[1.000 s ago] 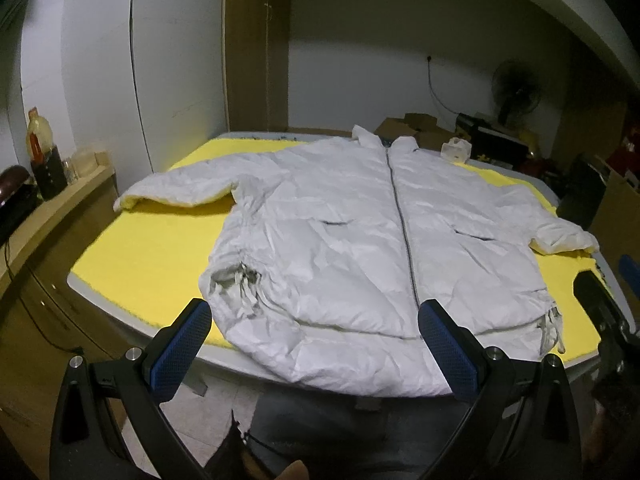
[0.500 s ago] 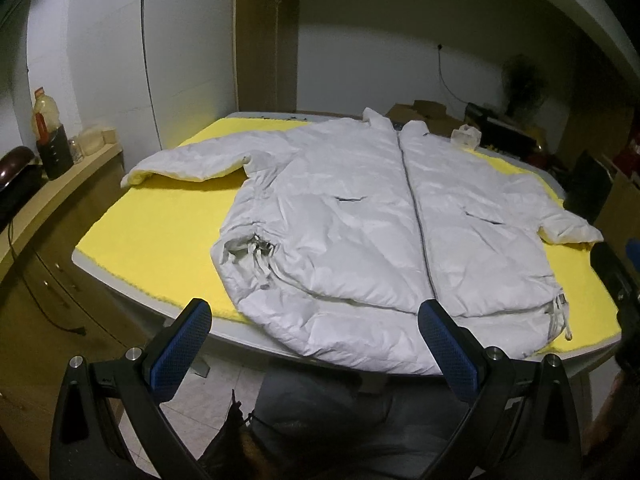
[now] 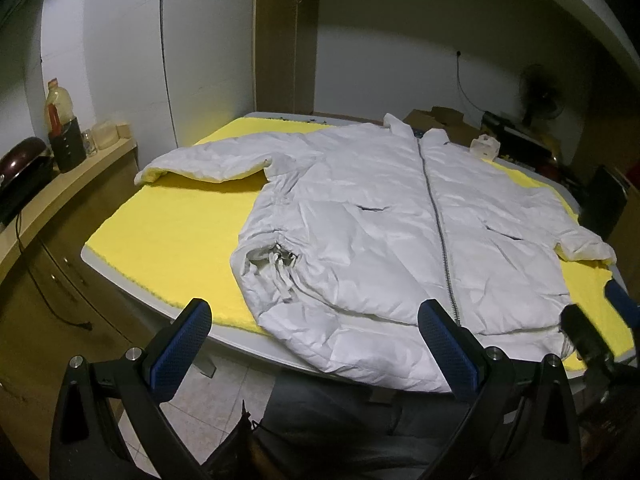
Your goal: Fold large clothes
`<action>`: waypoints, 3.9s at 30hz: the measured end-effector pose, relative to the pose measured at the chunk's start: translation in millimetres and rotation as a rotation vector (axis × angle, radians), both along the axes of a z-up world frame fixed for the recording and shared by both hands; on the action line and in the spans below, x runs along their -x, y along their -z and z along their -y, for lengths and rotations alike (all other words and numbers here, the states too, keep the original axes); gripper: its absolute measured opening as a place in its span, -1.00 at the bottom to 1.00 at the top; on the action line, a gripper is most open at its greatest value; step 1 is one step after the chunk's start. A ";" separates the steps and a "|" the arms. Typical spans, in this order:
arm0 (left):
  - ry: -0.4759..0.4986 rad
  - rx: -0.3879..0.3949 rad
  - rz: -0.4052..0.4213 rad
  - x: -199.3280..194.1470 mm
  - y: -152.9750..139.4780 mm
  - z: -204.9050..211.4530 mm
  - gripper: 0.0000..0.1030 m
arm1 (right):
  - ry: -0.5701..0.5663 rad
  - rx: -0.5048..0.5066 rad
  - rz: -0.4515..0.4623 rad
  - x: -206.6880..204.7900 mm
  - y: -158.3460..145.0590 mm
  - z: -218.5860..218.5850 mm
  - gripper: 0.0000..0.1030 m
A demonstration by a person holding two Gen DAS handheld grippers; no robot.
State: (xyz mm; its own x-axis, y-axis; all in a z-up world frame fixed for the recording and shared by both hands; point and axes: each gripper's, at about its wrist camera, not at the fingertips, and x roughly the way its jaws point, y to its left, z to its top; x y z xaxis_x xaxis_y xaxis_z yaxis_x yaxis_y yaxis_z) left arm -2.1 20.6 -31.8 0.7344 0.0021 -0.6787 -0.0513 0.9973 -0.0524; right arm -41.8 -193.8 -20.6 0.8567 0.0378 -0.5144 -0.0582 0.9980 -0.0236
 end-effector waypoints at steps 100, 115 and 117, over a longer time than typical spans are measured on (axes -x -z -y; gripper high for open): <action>-0.133 0.357 0.190 -385.1 14.7 -351.3 -0.92 | -0.009 0.401 -0.489 -483.2 134.5 -177.5 0.99; -0.012 0.106 0.321 -382.2 -63.5 -224.0 -0.93 | -0.042 0.217 -0.447 -459.8 103.6 -144.2 0.99; 0.036 0.080 0.315 -385.3 -69.7 -190.4 -0.93 | 0.010 0.138 -0.445 -443.3 90.2 -103.7 0.99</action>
